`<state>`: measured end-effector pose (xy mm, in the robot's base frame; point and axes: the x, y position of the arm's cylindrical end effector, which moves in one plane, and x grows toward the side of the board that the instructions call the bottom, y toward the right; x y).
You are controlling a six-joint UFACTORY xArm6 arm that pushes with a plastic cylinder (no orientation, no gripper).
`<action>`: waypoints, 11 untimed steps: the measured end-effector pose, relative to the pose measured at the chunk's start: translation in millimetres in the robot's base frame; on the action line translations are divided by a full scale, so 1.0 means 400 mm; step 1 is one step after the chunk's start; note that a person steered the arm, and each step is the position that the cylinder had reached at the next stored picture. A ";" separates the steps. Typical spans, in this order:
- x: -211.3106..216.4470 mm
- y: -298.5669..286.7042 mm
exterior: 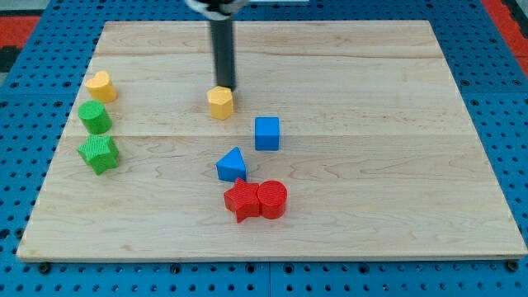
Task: Slide the yellow hexagon horizontally to the right side of the blue triangle
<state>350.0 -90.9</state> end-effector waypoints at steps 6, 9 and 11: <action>0.044 0.198; 0.283 0.420; 0.280 0.344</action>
